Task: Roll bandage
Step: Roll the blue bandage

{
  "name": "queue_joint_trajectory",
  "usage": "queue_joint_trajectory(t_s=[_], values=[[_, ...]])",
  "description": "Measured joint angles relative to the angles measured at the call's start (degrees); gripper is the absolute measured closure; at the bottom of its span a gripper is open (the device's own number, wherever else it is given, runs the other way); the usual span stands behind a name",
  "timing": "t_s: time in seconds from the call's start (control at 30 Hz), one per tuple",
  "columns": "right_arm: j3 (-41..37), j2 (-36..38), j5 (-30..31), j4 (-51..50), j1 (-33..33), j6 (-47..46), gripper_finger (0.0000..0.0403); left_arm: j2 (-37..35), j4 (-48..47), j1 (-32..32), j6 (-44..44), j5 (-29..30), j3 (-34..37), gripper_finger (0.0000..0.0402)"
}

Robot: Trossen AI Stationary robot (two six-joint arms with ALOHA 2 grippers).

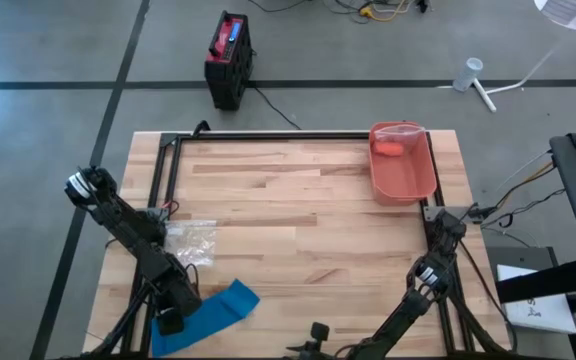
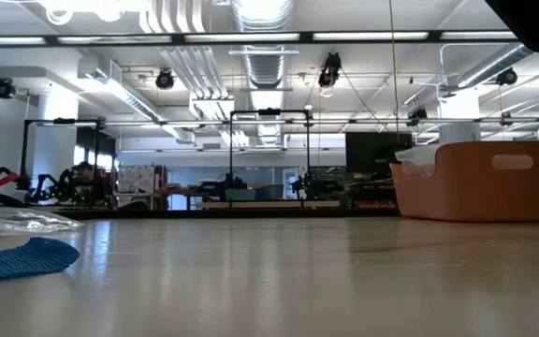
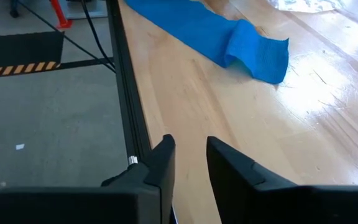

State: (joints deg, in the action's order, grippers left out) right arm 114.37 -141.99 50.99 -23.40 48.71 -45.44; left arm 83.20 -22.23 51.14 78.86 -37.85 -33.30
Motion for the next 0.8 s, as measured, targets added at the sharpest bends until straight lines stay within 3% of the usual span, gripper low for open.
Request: queue_joint_trajectory(t_s=[0.27, 0.53, 0.67, 0.8], values=[[0.0, 0.0, 0.0, -0.1, -0.2, 0.0, 0.0305, 0.1, -0.2, 0.3, 4.9, -4.1, -3.6, 0.0184], [0.0, 0.0, 0.0, 0.0, -0.9, -0.1, 0.0299, 0.6, -5.3, 0.8, 7.6, -0.5, -13.2, 0.0186], [0.0, 0.0, 0.0, 0.0, -0.9, -0.1, 0.0295, 4.3, -5.6, 2.7, 9.4, 0.3, -15.1, 0.0187], [-0.1, 0.0, 0.0, 0.0, -0.9, -0.1, 0.0292, 10.1, -5.8, 4.1, 10.9, -5.2, -15.6, 0.0187]])
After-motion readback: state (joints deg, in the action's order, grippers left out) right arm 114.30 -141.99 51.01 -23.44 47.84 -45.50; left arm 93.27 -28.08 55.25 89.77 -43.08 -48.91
